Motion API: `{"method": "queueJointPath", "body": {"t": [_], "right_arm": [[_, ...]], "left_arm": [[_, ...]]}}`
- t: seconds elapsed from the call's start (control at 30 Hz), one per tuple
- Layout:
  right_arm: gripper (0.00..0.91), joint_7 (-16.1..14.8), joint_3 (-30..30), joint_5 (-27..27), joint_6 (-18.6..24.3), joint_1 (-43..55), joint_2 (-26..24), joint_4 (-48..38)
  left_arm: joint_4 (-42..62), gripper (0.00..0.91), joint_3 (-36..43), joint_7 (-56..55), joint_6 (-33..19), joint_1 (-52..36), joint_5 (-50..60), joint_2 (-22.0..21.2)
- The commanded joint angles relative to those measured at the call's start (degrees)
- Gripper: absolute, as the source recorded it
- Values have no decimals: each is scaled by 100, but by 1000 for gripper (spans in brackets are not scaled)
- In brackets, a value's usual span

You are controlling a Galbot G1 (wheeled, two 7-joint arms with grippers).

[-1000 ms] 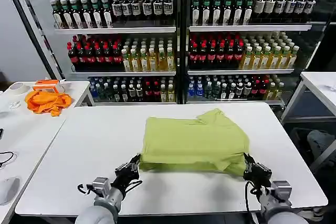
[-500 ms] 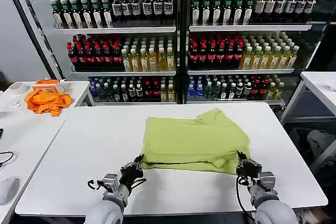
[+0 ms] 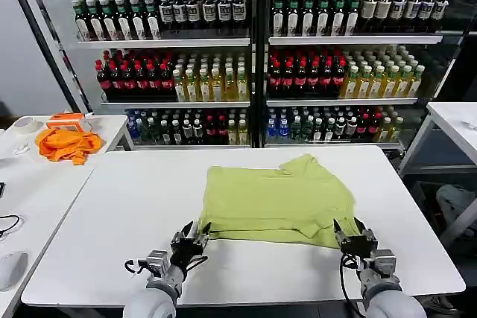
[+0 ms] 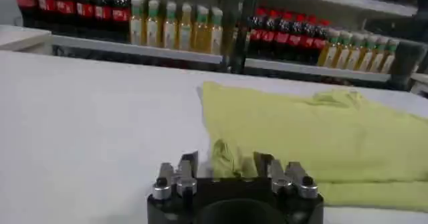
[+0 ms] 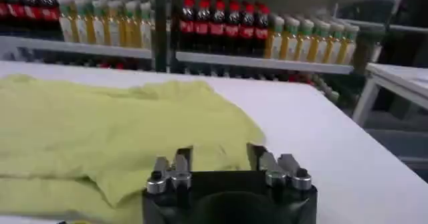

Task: Fold and organize the clothes.

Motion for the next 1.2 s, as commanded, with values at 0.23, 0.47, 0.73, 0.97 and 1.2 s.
{"method": "queueJointPath", "body": {"t": [0.23, 0.47, 0.73, 0.97, 1.2], "right_arm": [[0, 67, 124, 361, -209, -189, 83, -249], [0, 62, 70, 425, -27, -142, 78, -246], [0, 45, 31, 440, 66, -126, 72, -236], [0, 1, 14, 431, 87, -203, 41, -42], [0, -20, 55, 362, 68, -592, -11, 367]], "left_arm": [[274, 40, 149, -84, -9, -73, 172, -58], [277, 40, 190, -57, -1, -4, 158, -70], [298, 40, 204, -54, 10, 53, 86, -89], [147, 40, 198, -47, 16, 116, -174, -82], [-190, 40, 71, -61, 27, 402, -376, -13]]}}
